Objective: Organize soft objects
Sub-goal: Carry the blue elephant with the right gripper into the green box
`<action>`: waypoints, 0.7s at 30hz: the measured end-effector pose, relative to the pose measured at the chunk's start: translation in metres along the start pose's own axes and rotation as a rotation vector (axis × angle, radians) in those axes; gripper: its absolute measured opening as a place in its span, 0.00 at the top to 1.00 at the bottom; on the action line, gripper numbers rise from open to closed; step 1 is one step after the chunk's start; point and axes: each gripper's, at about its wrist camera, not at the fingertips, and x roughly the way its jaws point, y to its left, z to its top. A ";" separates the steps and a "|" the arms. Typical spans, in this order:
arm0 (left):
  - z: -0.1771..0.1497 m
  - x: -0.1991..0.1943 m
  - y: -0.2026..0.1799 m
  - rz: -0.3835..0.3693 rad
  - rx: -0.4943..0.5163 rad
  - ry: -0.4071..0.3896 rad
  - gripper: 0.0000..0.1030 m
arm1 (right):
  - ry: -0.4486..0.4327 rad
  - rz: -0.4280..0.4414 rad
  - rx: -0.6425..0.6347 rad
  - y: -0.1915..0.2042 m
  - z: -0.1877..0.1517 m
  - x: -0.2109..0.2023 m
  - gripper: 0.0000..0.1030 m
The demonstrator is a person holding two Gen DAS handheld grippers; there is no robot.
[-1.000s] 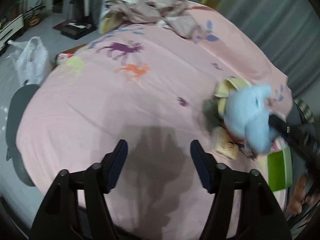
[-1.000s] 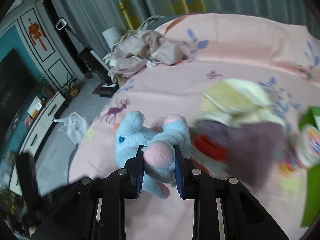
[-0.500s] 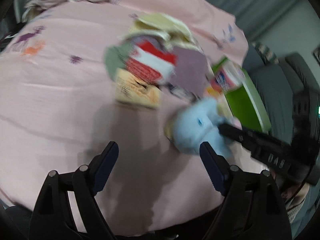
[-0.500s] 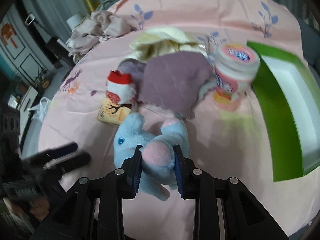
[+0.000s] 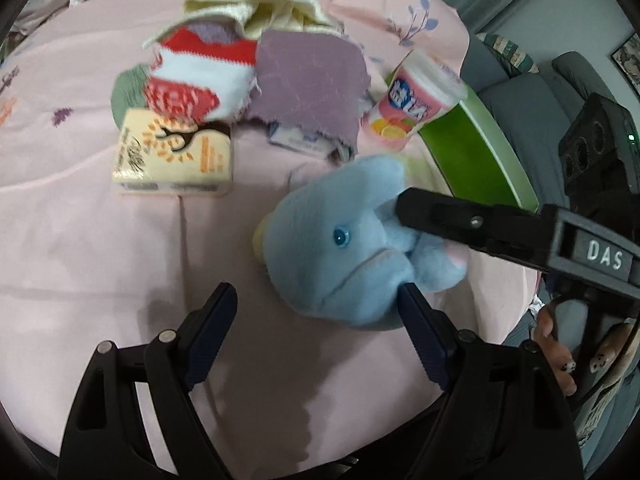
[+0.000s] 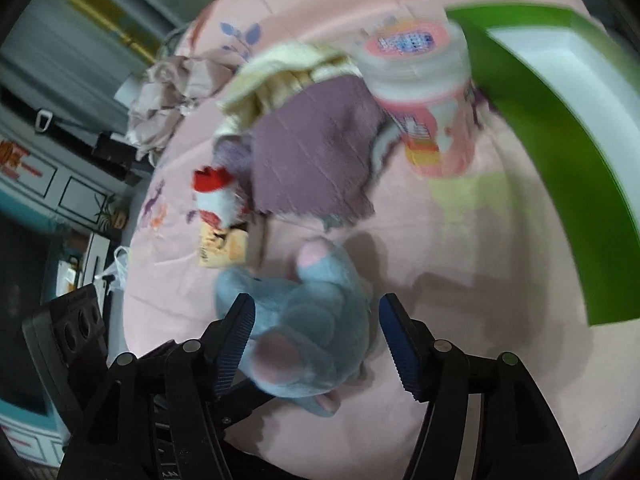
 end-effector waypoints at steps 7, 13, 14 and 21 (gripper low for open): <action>0.000 0.009 -0.003 -0.048 0.016 0.010 0.37 | 0.029 0.103 0.045 -0.006 -0.004 0.020 0.37; 0.006 -0.007 -0.021 -0.025 0.055 -0.042 0.40 | -0.054 0.110 0.001 0.004 0.000 -0.002 0.38; 0.009 -0.011 -0.025 -0.020 0.069 -0.056 0.40 | -0.073 0.114 -0.003 0.006 0.002 -0.009 0.38; 0.050 -0.048 -0.074 -0.018 0.177 -0.220 0.40 | -0.277 0.094 -0.047 0.024 0.039 -0.075 0.38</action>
